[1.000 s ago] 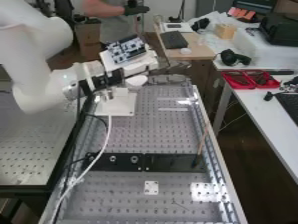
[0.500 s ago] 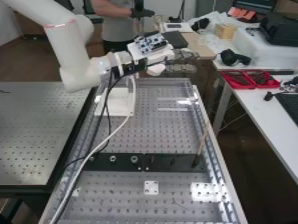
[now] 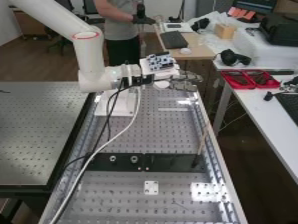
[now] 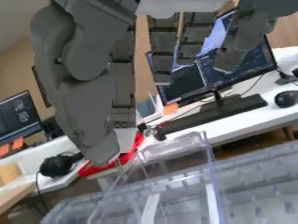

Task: Grab the paper clip and place it in the clear container

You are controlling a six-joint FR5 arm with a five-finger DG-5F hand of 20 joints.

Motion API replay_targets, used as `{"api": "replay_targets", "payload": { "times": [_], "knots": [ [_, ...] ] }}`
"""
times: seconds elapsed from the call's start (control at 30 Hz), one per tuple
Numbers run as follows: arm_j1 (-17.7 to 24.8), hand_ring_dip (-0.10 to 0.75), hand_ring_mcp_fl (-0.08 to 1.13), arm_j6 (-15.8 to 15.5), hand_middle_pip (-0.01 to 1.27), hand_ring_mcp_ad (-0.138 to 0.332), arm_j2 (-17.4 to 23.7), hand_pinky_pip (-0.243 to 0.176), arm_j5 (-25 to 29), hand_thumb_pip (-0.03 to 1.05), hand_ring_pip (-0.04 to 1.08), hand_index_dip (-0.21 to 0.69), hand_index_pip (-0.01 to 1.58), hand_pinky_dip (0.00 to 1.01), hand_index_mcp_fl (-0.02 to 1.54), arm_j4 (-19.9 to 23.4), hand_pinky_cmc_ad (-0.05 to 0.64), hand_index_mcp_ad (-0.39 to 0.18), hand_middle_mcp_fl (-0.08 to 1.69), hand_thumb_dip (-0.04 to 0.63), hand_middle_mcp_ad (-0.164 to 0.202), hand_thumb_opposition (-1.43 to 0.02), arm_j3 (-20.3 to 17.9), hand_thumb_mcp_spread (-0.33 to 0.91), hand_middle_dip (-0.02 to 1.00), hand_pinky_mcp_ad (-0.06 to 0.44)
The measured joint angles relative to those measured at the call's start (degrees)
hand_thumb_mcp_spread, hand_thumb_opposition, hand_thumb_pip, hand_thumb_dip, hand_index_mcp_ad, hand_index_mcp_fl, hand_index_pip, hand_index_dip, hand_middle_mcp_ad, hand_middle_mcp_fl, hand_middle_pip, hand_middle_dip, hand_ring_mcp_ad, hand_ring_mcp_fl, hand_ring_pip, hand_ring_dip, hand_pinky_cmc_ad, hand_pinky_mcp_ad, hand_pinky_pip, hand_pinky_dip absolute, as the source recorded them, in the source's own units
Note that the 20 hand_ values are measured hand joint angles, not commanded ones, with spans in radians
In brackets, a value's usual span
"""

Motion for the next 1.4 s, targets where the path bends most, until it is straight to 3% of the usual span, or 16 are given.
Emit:
{"api": "replay_targets", "payload": {
  "times": [0.2,0.27,0.33,0.43,0.6,0.83,1.0,1.07,1.2,1.27,1.4],
  "knots": [
    [0.7,0.059,0.05,0.2,0.14,0.073,-1.1,-0.012,1.3,0.50,0.11,0.157,1.16,0.19,0.80,-0.8,0.316,-0.166,0.22,0.265,0.077,-0.94,0.4,0.55,0.19,0.225],
    [0.8,0.059,0.05,0.4,0.14,0.082,-1.2,-0.012,1.2,0.42,0.11,0.157,1.14,0.19,0.81,-1.8,0.318,-0.169,0.22,0.265,0.080,-0.94,0.5,0.58,0.19,0.222],
    [0.8,0.059,0.05,0.3,0.14,0.082,-1.2,-0.012,1.2,0.42,0.11,0.164,1.10,0.19,0.80,-2.7,0.318,-0.171,0.22,0.269,0.080,-0.93,0.6,0.58,0.19,0.222],
    [0.9,0.059,0.04,0.1,0.13,0.082,-0.7,-0.014,1.5,0.45,0.10,0.155,0.99,0.19,0.54,-2.9,0.316,-0.171,0.21,0.269,0.080,-0.90,0.4,0.56,0.19,0.222],
    [0.9,0.059,0.03,0.2,0.13,0.084,-0.2,-0.012,2.4,0.47,0.11,0.145,0.95,0.19,0.46,-3.1,0.318,-0.171,0.17,0.269,0.079,-0.87,0.0,0.50,0.19,0.222],
    [0.7,0.059,0.02,-0.3,0.13,0.080,1.9,-0.012,3.3,0.48,0.11,0.122,0.92,0.19,0.40,-2.9,0.318,-0.169,0.16,0.265,0.080,-0.84,-1.4,0.50,0.19,0.222],
    [0.2,0.056,0.02,-0.6,0.13,0.080,5.8,-0.014,3.5,0.48,0.11,0.122,0.90,0.19,0.39,-3.1,0.318,-0.171,0.15,0.265,0.077,-0.84,-3.0,0.48,0.19,0.222],
    [-0.3,0.056,0.02,-0.8,0.13,0.080,8.6,-0.012,3.7,0.48,0.11,0.122,0.82,0.19,0.36,-3.9,0.316,-0.171,0.15,0.269,0.077,-0.82,-3.9,0.46,0.19,0.222],
    [-1.3,0.056,0.02,-1.6,0.13,0.080,13.0,-0.024,4.5,0.48,0.10,0.126,0.51,0.21,0.36,-5.9,0.316,-0.164,0.15,0.269,0.077,-0.79,-5.1,0.41,0.19,0.230],
    [-1.9,0.056,0.01,-2.0,0.13,0.080,15.4,-0.028,5.2,0.48,0.11,0.140,0.38,0.23,0.36,-6.9,0.318,-0.154,0.15,0.239,0.079,-0.79,-5.9,0.40,0.19,0.229],
    [-3.0,0.056,0.00,-3.0,0.13,0.084,18.7,-0.031,6.4,0.48,0.10,0.155,0.23,0.25,0.35,-8.4,0.318,-0.138,0.10,0.237,0.075,-0.76,-7.0,0.40,0.19,0.248]
  ]
}}
